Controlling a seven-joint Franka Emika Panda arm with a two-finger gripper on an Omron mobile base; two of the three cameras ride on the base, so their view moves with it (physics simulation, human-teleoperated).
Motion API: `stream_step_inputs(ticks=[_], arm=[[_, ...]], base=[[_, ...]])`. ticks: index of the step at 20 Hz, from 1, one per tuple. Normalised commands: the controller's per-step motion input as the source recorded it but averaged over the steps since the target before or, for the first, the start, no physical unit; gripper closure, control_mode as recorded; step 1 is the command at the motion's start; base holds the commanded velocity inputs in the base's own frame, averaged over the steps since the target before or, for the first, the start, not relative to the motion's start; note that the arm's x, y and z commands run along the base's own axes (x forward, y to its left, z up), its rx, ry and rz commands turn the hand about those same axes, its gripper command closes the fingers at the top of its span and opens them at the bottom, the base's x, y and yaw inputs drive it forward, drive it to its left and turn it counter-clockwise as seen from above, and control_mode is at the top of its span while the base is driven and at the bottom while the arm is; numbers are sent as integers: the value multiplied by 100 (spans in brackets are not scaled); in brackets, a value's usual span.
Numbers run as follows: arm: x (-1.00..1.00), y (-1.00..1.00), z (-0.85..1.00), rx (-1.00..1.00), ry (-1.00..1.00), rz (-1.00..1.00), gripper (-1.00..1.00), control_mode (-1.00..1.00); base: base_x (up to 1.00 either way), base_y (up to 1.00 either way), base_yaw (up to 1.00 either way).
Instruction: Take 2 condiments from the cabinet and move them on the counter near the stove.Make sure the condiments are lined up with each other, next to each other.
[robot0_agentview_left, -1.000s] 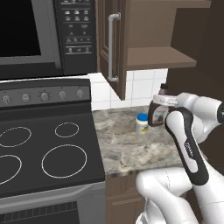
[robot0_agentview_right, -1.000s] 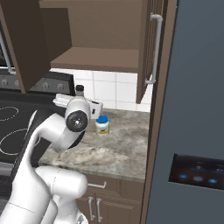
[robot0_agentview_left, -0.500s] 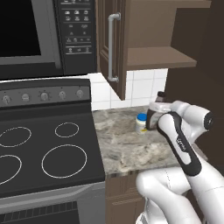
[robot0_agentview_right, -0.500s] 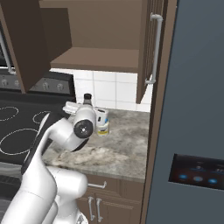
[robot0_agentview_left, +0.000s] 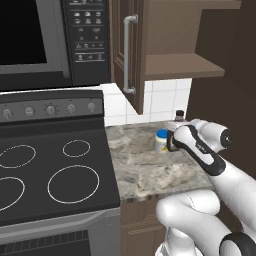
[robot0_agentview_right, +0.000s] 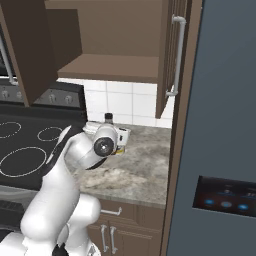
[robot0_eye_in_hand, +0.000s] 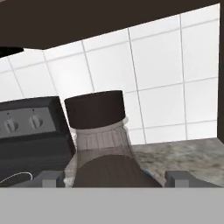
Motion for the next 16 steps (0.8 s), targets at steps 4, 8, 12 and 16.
stream_step_inputs(ticks=[4,8,12,16], arm=[[19,-15,-57,-9,10,0,100,-100],[18,-9,-49,-1,6,0,100,-100],[30,-2,-39,0,3,4,100,-100],[34,0,-39,2,4,7,100,-100]], base=[[0,0,0],[0,0,0],[0,0,0],[0,0,0]])
